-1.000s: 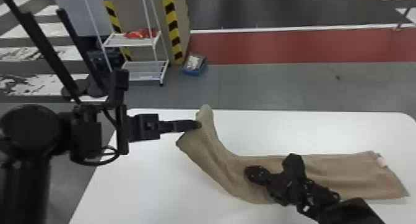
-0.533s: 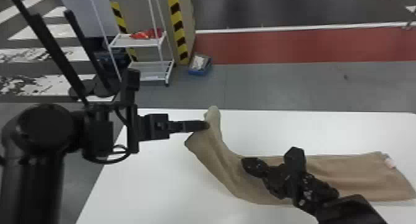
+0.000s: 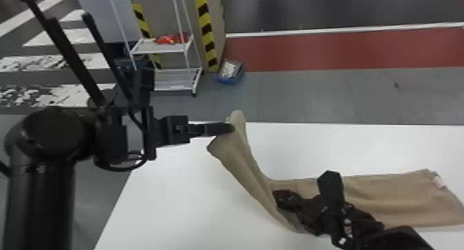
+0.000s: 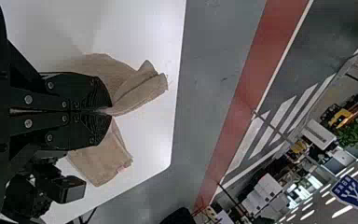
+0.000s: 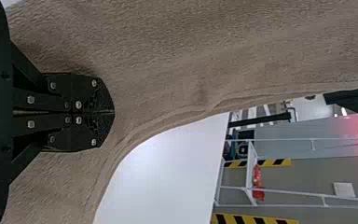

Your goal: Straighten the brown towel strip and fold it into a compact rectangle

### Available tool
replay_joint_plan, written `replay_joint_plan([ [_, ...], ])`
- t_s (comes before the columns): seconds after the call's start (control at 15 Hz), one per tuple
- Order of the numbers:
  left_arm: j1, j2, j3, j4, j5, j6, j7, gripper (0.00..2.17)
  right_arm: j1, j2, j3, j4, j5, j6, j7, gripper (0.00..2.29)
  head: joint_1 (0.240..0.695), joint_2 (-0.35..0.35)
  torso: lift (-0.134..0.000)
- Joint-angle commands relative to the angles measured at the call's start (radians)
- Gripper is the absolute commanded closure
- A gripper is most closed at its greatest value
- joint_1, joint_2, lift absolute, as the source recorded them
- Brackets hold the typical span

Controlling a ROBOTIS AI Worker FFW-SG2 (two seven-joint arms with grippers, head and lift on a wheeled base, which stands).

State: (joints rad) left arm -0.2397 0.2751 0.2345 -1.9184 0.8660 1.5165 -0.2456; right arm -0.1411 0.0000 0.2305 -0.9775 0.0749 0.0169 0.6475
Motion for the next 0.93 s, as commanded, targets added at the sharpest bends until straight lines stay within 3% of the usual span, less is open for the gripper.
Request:
replay_joint_plan([
  [0.0, -0.021, 0.003, -0.001, 0.001, 0.001, 0.002, 0.002, 1.44, 0.038, 0.001, 0.001, -0.064, 0.022, 0.081, 0.000, 1.81, 0.695, 0.186, 0.000],
  [0.27, -0.029, 0.003, -0.009, 0.001, -0.005, 0.002, 0.008, 1.44, 0.078, 0.001, -0.059, -0.110, 0.037, 0.022, -0.014, 1.81, 0.695, 0.187, 0.000],
  [0.53, -0.029, 0.009, -0.004, 0.010, -0.007, 0.002, 0.011, 1.44, 0.124, 0.001, -0.085, -0.260, 0.054, 0.127, -0.009, 1.81, 0.695, 0.164, 0.000],
  [0.87, -0.041, 0.015, -0.009, 0.013, -0.008, 0.002, 0.014, 1.44, 0.141, 0.001, -0.086, -0.248, 0.082, 0.151, -0.008, 1.83, 0.695, 0.162, 0.000],
])
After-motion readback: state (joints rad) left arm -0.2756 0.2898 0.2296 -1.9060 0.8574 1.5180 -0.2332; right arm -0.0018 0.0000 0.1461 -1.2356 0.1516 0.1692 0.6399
